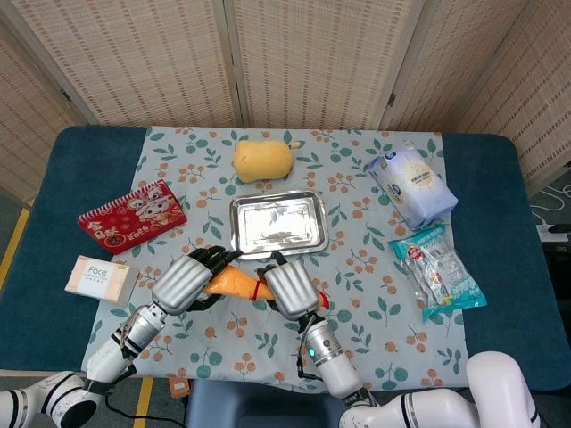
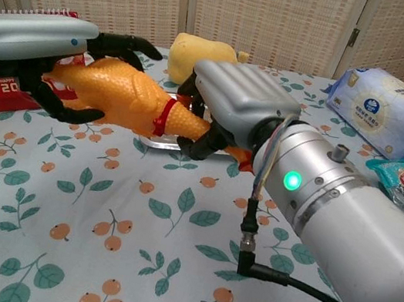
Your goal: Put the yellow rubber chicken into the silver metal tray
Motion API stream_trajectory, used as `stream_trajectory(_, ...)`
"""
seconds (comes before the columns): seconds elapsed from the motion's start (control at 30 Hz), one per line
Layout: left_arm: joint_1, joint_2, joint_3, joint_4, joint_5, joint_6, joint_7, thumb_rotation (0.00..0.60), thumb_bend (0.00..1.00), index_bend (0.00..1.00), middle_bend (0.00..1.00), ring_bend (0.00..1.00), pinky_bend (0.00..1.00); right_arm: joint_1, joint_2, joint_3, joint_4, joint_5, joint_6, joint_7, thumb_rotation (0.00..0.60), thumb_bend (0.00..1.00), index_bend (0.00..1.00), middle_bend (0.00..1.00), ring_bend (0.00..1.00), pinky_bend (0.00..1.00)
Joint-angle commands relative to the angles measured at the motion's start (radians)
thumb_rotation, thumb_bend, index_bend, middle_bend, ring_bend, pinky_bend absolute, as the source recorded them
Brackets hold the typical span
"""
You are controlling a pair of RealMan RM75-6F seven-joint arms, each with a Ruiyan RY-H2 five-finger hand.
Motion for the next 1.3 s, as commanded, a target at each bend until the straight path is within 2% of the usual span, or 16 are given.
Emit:
stream_trajectory(0.03, 0.001, 0.008, -0.007, -0.006, 0.01, 0.0, -0.079, 0.6, 0.3, 0.0, 0.0, 0.0, 0.08, 0.0, -0.001, 0.0, 0.001, 0.002, -0.002, 0.001, 0.6, 0.37, 0.89, 0.61, 0.74, 1.0)
stream_trajectory(0.27, -0.015, 0.042, -0.003, -0.028, 0.0, -0.052, -0.152, 0.6, 0.27, 0.0, 0.0, 0.0, 0.05, 0.002, -0.003, 0.005, 0.007, 0.004, 0.003, -0.009, 0.6, 0.37, 0.89, 0.61, 0.74, 1.0)
stream_trajectory(0.43, -0.044, 0.123, 0.006, -0.094, -0.031, -0.168, -0.302, 0.6, 0.26, 0.0, 0.0, 0.0, 0.04, 0.003, 0.0, 0.016, 0.021, 0.01, 0.006, -0.011, 0.6, 0.37, 0.89, 0.61, 0.74, 1.0)
stream_trajectory(0.53, -0.053, 0.147, 0.008, -0.092, -0.018, -0.189, -0.346, 0.6, 0.26, 0.0, 0.0, 0.0, 0.04, 0.002, -0.001, 0.022, 0.029, 0.013, 0.009, -0.007, 0.6, 0.37, 0.89, 0.61, 0.74, 1.0)
stream_trajectory(0.77, -0.022, 0.131, -0.021, -0.041, 0.002, -0.087, -0.361, 0.6, 0.26, 0.0, 0.0, 0.0, 0.02, 0.0, 0.009, 0.019, 0.041, 0.012, 0.008, -0.007, 0.6, 0.37, 0.89, 0.61, 0.74, 1.0)
stream_trajectory(0.9, 0.006, 0.119, -0.037, 0.01, 0.006, -0.007, -0.314, 0.6, 0.26, 0.0, 0.0, 0.0, 0.02, -0.003, 0.017, 0.021, 0.062, 0.018, 0.004, 0.001, 0.6, 0.37, 0.89, 0.61, 0.74, 1.0)
stream_trajectory(1.0, 0.027, 0.109, -0.043, 0.032, -0.003, 0.03, -0.339, 0.6, 0.26, 0.0, 0.0, 0.0, 0.02, -0.004, 0.018, 0.027, 0.092, 0.033, -0.005, 0.011, 0.6, 0.37, 0.89, 0.61, 0.74, 1.0)
stream_trajectory(1.3, 0.076, 0.086, -0.003, 0.109, 0.062, 0.096, -0.411, 0.6, 0.27, 0.0, 0.0, 0.0, 0.02, 0.031, -0.025, 0.088, 0.297, 0.071, -0.068, 0.091, 0.6, 0.37, 0.89, 0.62, 0.74, 1.0)
